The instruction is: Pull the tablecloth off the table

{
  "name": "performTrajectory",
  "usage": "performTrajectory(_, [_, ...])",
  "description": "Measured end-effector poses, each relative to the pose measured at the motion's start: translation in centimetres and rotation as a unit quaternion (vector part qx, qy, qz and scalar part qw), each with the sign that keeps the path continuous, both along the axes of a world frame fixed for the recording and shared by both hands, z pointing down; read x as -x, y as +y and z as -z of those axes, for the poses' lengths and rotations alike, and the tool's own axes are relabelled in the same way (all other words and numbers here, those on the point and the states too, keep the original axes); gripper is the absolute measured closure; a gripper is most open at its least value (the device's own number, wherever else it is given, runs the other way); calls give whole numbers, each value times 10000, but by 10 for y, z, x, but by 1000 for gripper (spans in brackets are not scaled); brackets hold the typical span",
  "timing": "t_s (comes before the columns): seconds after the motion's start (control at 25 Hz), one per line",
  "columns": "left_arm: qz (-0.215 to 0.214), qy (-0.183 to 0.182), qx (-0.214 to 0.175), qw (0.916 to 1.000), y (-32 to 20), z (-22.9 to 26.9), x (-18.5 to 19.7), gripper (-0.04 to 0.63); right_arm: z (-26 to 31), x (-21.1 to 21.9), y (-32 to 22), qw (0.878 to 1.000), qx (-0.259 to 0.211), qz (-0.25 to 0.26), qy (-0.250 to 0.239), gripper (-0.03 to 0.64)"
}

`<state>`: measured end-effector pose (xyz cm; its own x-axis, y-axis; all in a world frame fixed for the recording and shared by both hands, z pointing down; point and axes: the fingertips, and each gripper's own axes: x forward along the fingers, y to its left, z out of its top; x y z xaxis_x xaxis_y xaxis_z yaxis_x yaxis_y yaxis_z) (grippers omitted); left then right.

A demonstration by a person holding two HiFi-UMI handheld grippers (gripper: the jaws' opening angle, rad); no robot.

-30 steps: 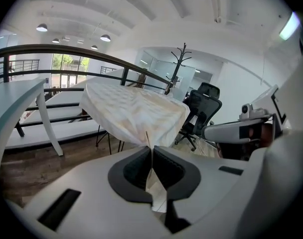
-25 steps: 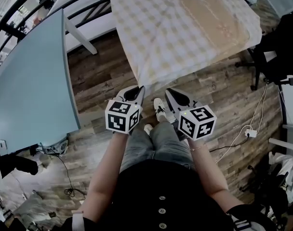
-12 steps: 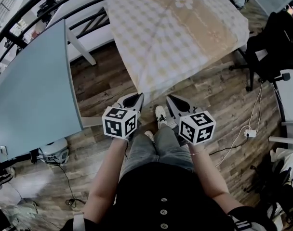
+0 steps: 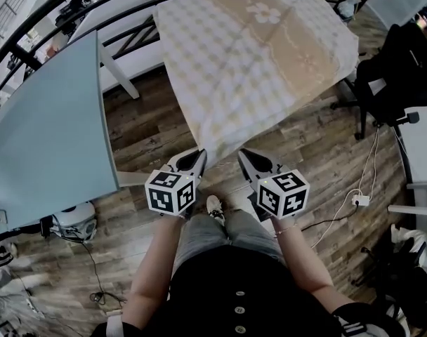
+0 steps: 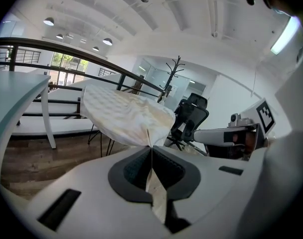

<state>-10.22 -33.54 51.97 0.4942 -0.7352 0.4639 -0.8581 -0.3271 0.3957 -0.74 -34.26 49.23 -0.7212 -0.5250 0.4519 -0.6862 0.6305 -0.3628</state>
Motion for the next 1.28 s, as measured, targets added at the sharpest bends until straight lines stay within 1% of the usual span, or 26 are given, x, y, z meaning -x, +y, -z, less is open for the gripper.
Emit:
performTrajectory(0.32, [337, -8, 8, 9994, 5, 10, -5, 577, 11, -13, -1, 9999, 37, 130, -107, 589])
performTrajectory(0.52, [470, 6, -66, 9989, 24, 14, -16, 577, 13, -19, 20, 9996, -25, 240, -170, 589])
performTrajectory(0.76, [597, -31, -144, 9981, 61, 9, -26, 577, 11, -40, 53, 9993, -162, 220, -252, 589])
performTrajectory(1.0, [648, -141, -261, 9975, 86, 17, -39, 577, 12, -57, 83, 9989, -160, 239, -359, 589])
performTrajectory(1.28, [781, -252, -380, 9959, 110, 26, -52, 577, 22, -77, 107, 9982, -309, 281, -438, 589])
